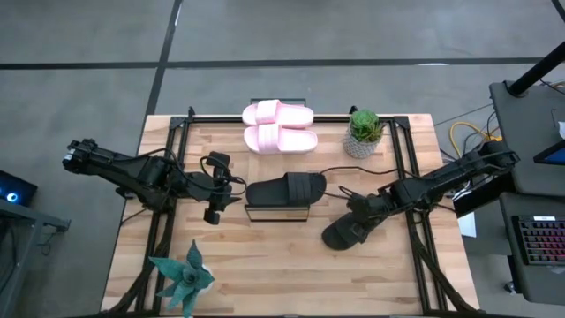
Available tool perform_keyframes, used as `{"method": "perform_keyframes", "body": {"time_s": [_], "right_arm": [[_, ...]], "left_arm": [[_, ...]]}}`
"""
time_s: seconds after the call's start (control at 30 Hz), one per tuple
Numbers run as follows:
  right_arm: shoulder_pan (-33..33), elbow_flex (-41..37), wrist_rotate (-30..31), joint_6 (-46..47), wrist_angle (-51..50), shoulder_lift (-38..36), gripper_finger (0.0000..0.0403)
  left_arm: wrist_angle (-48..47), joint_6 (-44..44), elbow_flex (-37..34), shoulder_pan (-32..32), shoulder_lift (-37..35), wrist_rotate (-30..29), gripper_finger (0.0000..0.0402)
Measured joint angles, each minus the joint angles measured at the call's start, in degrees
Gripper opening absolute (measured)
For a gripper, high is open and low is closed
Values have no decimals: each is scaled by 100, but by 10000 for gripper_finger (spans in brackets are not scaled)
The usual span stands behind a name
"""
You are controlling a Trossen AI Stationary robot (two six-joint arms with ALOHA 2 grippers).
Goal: Pick and place slides into the shelf
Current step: Put the black slide on the shelf
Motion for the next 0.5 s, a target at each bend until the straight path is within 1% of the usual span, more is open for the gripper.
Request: {"method": "perform_keyframes", "body": {"time_s": [0.17, 0.27, 0.37, 0.43, 0.5], "right_arm": [[252, 503, -19, -769, -82, -70, 14], [455, 961, 347, -1162, -89, -182, 14], [690, 1375, 913, -1636, -129, -223, 13], [869, 1656, 1272, -2127, -129, -225, 13], [1041, 1919, 1457, -2885, -129, -187, 13]], "left_arm": [[2, 2, 0, 0, 0, 0, 191], [0, 2, 0, 0, 0, 0, 191], [0, 6, 0, 0, 0, 0, 191], [2, 11, 0, 0, 0, 0, 191], [2, 26, 0, 0, 0, 0, 191]]}}
